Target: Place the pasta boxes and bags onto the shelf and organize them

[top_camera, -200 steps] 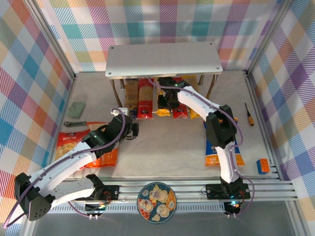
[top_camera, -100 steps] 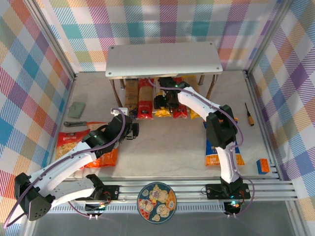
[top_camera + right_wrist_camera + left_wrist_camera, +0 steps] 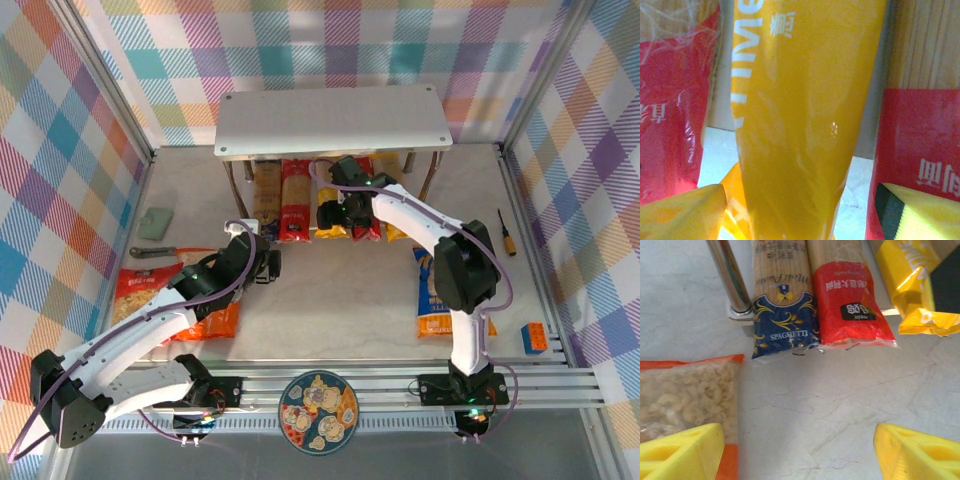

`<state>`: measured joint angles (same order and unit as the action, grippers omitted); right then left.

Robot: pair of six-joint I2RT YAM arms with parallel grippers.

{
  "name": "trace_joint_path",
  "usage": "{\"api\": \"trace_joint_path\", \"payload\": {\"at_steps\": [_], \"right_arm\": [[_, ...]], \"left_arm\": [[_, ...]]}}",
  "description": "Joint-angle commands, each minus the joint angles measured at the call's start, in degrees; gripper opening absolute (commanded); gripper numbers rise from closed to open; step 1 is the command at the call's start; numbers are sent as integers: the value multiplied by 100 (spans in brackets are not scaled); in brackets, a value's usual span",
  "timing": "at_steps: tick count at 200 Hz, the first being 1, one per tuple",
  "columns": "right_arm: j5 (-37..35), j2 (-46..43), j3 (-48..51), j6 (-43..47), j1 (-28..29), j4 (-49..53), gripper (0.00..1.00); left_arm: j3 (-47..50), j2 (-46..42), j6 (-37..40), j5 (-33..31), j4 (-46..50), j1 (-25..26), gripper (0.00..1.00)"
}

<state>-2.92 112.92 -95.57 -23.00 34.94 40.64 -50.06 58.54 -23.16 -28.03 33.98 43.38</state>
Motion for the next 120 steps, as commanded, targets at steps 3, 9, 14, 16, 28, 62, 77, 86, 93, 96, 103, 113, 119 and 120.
{"api": "trace_joint_path", "payload": {"at_steps": [3, 9, 14, 16, 28, 62, 77, 86, 93, 96, 103, 113, 119, 120], "right_arm": [[146, -799, 212, 121, 35, -370, 79], [172, -895, 316, 121, 38, -399, 79], [185, -975, 400, 130, 39, -438, 79], [186, -1005, 436, 138, 39, -451, 79], [188, -1174, 602, 168, 39, -510, 79], [365, -1581, 973, 280, 141, -493, 77], [425, -1823, 1259, 305, 372, -531, 75], [498, -1955, 1420, 304, 571, -552, 73], [574, -2043, 1570, 269, 762, -601, 70], [629, -2058, 1633, 246, 853, -640, 68], [814, -2116, 1794, 169, 1057, -766, 66], [1161, -2114, 1993, 8, 1336, -1007, 64], [1385, -2074, 2092, -137, 1487, -1183, 62], [1423, -2069, 2116, -166, 1510, -1218, 62]], "left_arm": [[-23, -39, -165, -370, 299, 8, 78], [-7, -55, -191, -413, 323, 10, 78], [2, -72, -208, -459, 336, 12, 78], [9, -78, -216, -469, 337, 6, 78], [50, -144, -255, -534, 338, 10, 78], [134, -361, -500, -874, 441, 11, 77], [204, -549, -680, -1151, 558, 8, 77], [237, -674, -769, -1302, 612, 13, 77], [260, -781, -817, -1416, 658, 13, 77], [276, -831, -843, -1456, 681, 13, 77], [295, -934, -889, -1553, 719, 9, 77], [324, -1087, -946, -1685, 773, 7, 77], [330, -1173, -975, -1752, 815, 11, 77], [330, -1189, -982, -1773, 827, 12, 77]]}}
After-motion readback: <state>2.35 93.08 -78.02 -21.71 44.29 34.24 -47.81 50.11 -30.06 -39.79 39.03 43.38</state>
